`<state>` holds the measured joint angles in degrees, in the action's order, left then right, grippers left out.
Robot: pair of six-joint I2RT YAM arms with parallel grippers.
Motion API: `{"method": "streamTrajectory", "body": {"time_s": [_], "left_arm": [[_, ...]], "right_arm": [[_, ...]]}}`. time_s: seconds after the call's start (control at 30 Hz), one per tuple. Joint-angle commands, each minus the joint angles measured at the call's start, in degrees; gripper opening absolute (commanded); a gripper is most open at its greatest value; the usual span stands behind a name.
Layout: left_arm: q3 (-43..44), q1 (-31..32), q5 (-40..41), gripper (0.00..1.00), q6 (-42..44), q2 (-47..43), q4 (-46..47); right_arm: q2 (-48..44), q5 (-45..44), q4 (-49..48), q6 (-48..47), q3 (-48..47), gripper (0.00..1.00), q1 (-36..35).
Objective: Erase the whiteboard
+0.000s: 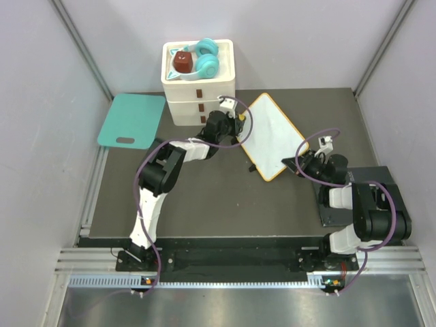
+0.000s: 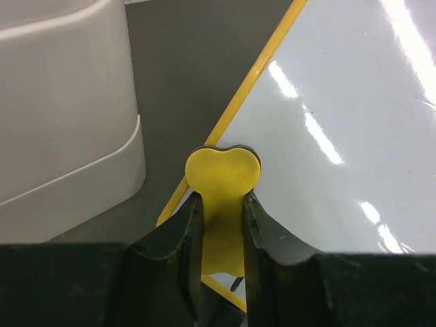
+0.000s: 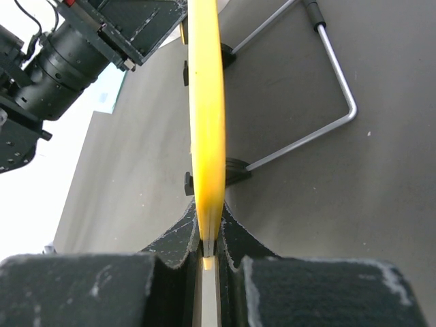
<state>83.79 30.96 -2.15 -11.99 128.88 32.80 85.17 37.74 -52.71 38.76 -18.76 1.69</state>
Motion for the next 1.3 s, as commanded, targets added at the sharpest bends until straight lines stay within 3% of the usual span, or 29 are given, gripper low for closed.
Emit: {"method": "streamTrajectory", "body": {"time_s": [0.0, 0.13, 0.23, 0.37, 0.53, 0.67, 1.27], "left_arm": [[-3.63, -0.02, -11.87, 0.0, -5.4, 1.11, 8.41], [-5.13, 0.33, -19.8, 0.0, -12.52, 2.16, 11.94], [-5.13, 1.29, -21.49, 0.0, -12.54, 2.34, 10.19], [-7.32, 2.09, -16.85, 0.0, -10.52, 0.85, 8.6], [-4.96, 1.91, -8.67, 0.0, -4.82, -1.52, -2.61], [-5.3, 1.82, -0.77, 0.0, -1.46, -2.75, -6.07], [-3.55, -0.37, -5.76, 0.0, -4.36, -1.18, -11.17]], "right_arm": [[-0.17, 1.81, -3.19, -1.85, 0.22, 0.0, 0.15], [-0.26, 1.81, -3.02, -1.76, 0.22, 0.0, 0.15], [-0.26, 1.73, -3.01, -1.94, 0.22, 0.0, 0.15], [-0.26, 1.64, -2.93, -2.02, 0.22, 0.0, 0.24], [-0.53, 1.46, -2.84, -2.11, 0.31, 0.0, 0.33], [-0.44, 1.46, -3.1, -2.11, 0.48, 0.0, 0.33], [-1.14, 1.9, -4.07, -1.59, 1.27, 0.0, 0.77]]}}
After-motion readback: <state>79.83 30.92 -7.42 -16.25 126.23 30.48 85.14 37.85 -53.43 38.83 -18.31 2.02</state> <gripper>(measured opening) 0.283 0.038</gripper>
